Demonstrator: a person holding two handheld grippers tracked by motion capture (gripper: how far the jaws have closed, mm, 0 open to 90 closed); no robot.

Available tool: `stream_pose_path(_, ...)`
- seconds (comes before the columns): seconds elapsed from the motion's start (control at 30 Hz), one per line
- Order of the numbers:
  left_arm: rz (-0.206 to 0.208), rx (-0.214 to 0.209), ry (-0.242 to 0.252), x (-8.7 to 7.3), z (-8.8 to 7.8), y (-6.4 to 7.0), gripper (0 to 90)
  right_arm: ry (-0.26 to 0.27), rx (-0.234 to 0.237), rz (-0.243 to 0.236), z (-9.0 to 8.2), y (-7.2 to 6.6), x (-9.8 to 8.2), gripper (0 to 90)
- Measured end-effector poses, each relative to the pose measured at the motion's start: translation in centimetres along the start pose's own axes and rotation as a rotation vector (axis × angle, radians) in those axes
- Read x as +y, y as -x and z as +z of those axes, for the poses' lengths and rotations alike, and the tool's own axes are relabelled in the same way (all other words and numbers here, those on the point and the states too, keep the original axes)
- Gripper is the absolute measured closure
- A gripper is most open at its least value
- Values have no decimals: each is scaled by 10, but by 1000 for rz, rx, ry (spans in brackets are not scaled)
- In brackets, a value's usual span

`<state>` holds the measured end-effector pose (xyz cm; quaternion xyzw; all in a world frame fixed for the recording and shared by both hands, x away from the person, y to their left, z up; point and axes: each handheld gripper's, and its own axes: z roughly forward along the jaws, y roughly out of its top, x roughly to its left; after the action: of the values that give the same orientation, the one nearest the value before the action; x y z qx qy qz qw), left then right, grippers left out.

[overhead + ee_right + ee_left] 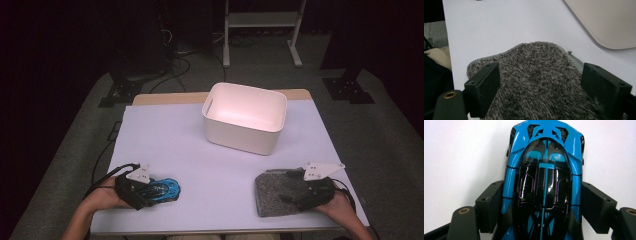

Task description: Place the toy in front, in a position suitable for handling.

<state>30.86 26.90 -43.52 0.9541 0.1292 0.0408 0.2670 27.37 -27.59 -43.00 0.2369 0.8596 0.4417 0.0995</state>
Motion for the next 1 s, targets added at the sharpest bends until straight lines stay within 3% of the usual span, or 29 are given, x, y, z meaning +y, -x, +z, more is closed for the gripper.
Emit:
stream_pose_path(0.27,-29,-10,27,-8,-4,-1,257,-2,3,-4,3,0,1,147)
stream_pose_path(0.33,-16,8,43,-8,-6,0,260,-4,4,-4,3,0,1,147)
stream_pose_path(0.4,-31,-11,59,-7,-10,-2,276,-3,4,-4,4,0,2,147)
stream_pose_path(0.43,-31,-11,59,-7,-10,-2,275,-3,4,-4,4,0,2,147)
stream_pose_path(0.47,-31,-29,26,-8,-7,-3,275,-4,6,-4,5,0,2,147)
stream_pose_path(0.63,-17,-10,2,-4,-5,0,273,-8,8,-8,6,-1,2,147)
stream_pose_path(0.77,-31,5,11,0,-1,3,265,-7,8,-10,5,-1,2,147)
stream_pose_path(0.83,-19,18,-24,3,4,4,240,-9,8,-8,5,-1,2,147)
stream_pose_path(1.0,-48,28,2,2,5,6,209,-11,10,-9,6,-1,2,147)
